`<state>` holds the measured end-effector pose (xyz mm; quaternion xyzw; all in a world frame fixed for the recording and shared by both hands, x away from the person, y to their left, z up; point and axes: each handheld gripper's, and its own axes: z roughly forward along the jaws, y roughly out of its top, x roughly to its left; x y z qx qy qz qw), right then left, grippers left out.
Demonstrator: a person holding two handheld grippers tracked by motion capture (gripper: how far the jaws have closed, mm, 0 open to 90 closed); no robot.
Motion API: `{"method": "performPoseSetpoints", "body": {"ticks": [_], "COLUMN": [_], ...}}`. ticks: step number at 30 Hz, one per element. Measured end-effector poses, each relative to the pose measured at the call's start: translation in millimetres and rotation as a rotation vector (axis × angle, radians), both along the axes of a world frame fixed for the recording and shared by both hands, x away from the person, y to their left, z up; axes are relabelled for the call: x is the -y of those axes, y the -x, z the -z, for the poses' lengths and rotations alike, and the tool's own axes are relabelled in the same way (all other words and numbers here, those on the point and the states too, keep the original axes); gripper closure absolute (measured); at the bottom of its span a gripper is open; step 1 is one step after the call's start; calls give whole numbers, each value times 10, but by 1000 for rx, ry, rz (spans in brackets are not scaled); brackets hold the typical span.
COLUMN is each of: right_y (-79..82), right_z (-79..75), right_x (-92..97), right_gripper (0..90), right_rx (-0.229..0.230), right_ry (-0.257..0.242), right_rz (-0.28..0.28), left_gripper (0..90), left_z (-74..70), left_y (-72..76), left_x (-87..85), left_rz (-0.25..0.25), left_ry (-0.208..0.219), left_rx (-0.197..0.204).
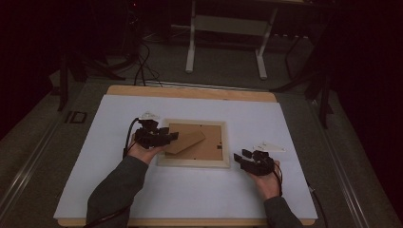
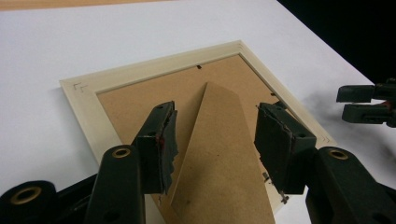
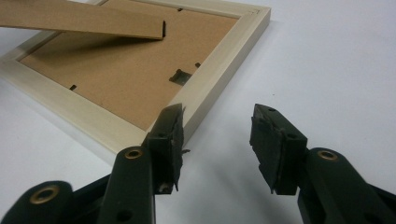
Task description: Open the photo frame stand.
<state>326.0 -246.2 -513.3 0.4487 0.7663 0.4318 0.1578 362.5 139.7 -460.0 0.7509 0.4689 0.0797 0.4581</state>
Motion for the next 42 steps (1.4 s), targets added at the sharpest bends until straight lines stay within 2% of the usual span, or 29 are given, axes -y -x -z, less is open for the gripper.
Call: {"method": "performPoseSetpoints", "body": {"ticks": [8, 12, 16, 18, 20, 24, 28, 33, 38, 42], "right_y": [-3, -1, -3, -3, -2, 0, 0, -1, 0, -2], "right_z": [11, 11, 13, 13, 12, 9, 10, 10, 11, 13], "right_x": [-6, -8, -12, -12, -11, -10, -11, -12, -14, -13], "right_gripper": [527, 525, 523, 523, 523, 523, 523, 521, 520, 519], "right_rx": [-2, -2, -2, -2, -1, -1, -1, 0, 0, -2], "right_ry": [4, 4, 3, 3, 3, 3, 3, 2, 2, 2], "right_rz": [0, -1, -5, -5, -5, -4, -5, -8, -9, -9], "left_gripper": [492, 478, 475, 474, 474, 457, 444, 436, 454, 477], "left_z": [70, 106, 167, 167, 197, 221, 275, 326, 378, 395], "left_y": [-112, -148, -197, -197, -229, -249, -282, -302, -317, -316], "left_x": [-5, -4, 11, 11, 13, 13, 8, 34, 39, 33], "left_rz": [17, 22, 50, 50, 56, 52, 58, 100, 125, 129], "left_ry": [-1, 13, 16, 16, 24, 29, 48, 44, 80, 93], "left_rx": [-55, -78, -111, -111, -134, -149, -185, -220, -252, -263]}}
